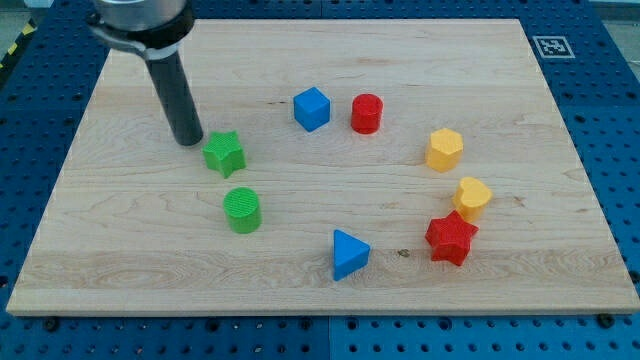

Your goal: Push the blue triangle slightly up

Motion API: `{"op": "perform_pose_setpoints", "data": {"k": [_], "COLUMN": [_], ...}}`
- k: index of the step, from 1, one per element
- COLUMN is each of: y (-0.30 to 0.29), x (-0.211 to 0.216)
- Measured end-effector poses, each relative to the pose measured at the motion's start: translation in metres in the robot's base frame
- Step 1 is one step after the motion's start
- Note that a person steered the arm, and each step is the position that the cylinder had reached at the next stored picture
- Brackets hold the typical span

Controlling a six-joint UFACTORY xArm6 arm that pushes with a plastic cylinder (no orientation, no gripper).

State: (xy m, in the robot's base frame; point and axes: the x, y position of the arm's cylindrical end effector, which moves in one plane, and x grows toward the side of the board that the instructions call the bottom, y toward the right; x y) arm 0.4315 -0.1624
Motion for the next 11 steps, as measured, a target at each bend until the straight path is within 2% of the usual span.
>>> {"op": "perform_pose_setpoints", "data": {"k": [1, 3, 4, 5, 6, 7, 9, 10, 11], "y": [0.002, 0.063, 0.086, 0.093, 0.173, 0.191, 0.182, 0.177, 0.179], "x": [0.06, 0.174, 0.187, 0.186, 0.181, 0.18, 0.172, 0.14, 0.132]}}
